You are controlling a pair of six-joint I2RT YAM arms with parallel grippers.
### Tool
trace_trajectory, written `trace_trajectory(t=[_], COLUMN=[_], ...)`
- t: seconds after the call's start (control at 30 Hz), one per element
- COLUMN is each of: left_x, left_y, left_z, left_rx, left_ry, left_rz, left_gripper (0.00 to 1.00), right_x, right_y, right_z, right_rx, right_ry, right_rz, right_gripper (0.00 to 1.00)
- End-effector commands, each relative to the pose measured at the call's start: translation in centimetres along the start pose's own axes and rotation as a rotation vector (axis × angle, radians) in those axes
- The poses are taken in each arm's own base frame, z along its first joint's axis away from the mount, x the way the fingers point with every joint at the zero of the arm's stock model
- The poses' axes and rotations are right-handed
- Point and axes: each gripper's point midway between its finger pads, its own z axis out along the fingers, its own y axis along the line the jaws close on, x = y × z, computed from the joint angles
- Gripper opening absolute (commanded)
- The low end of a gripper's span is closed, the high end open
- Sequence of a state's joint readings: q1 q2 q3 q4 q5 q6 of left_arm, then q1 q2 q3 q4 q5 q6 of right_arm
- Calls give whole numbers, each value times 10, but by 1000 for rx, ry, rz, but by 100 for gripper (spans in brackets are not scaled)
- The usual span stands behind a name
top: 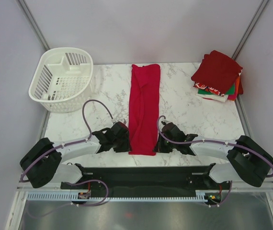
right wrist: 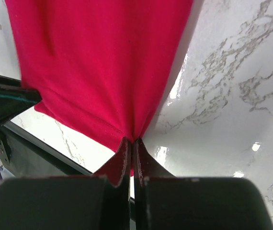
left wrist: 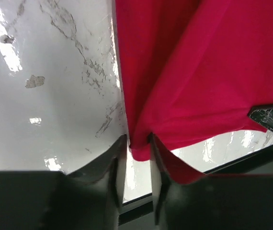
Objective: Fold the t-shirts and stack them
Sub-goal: Fold the tshirt
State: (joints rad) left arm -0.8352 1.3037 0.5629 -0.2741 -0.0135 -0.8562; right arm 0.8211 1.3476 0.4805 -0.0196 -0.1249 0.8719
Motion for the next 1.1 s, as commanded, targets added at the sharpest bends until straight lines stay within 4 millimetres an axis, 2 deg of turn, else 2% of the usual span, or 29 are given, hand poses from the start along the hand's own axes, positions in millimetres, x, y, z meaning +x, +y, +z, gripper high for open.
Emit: trace_trajectory(t=[0.0, 0.03, 0.07, 0.1, 0.2, 0.37, 0.4, 0.43, 0.47, 0.53, 0.57, 0.67, 0.73, 0.77, 0.83, 0.9, 0.93, 0.97, 1.0, 1.03, 1.07], left_x=[1, 2, 2, 3, 5, 6, 4, 11, 5, 11, 4, 5, 4, -1, -8, -26, -32, -45, -48, -53, -65], left_y=[2, 2, 0, -1, -4, -25, -27, -23, -33, -34, -41, -46, -49, -52, -55, -59, -60, -63, -63, -64, -69], left_z=[9, 9, 9, 8, 4, -25, -31, -37, -50, -63, -74, -87, -93, -98, -104, -115, -114, -121, -115, -114, -118], left_rx=[-27, -26, -22, -17, 8, 126, 132, 108, 141, 127, 149, 153, 158, 158, 146, 117, 92, 77, 47, 30, 31], left_ry=[-3, 0, 2, 7, 12, 10, 1, 23, 9, 28, 3, 10, 11, 1, -16, -73, -81, -114, -105, -106, -123], left_rz=[-16, -16, -14, -10, -5, -27, -31, -25, -26, -20, -28, -37, -40, -40, -35, -19, -11, 5, 18, 39, 39], left_gripper=[31, 25, 9, 2, 2, 2, 2, 2, 2, 2, 2, 2, 2, 2, 2, 2, 2, 2, 2, 2, 2], right_x=[3, 4, 4, 4, 6, 8, 5, 6, 6, 8, 8, 1, -2, -16, -31, -55, -68, -79, -88, -100, -105], right_y=[2, 1, 1, 0, 0, 6, 11, 12, 15, 20, 25, 45, 47, 55, 55, 54, 58, 53, 51, 58, 55], right_z=[0, 1, 1, 1, 0, -12, -18, -21, -27, -34, -38, -55, -61, -69, -76, -88, -97, -96, -99, -105, -100], right_rx=[-13, -10, -10, -8, -9, -31, -49, -48, -53, -59, -63, -102, -83, -80, -33, 47, 74, 131, 156, 164, 195], right_ry=[9, 10, 10, 12, 19, 24, 9, 6, 1, -4, -7, -40, -46, -91, -146, -229, -260, -289, -303, -323, -315], right_rz=[3, 4, 2, 3, 1, 9, 17, 14, 16, 18, 19, 7, -6, -10, -26, -68, -81, -115, -121, -129, -156], right_gripper=[0, 0, 0, 0, 0, 0, 0, 0, 0, 0, 0, 0, 0, 0, 0, 0, 0, 0, 0, 0, 0])
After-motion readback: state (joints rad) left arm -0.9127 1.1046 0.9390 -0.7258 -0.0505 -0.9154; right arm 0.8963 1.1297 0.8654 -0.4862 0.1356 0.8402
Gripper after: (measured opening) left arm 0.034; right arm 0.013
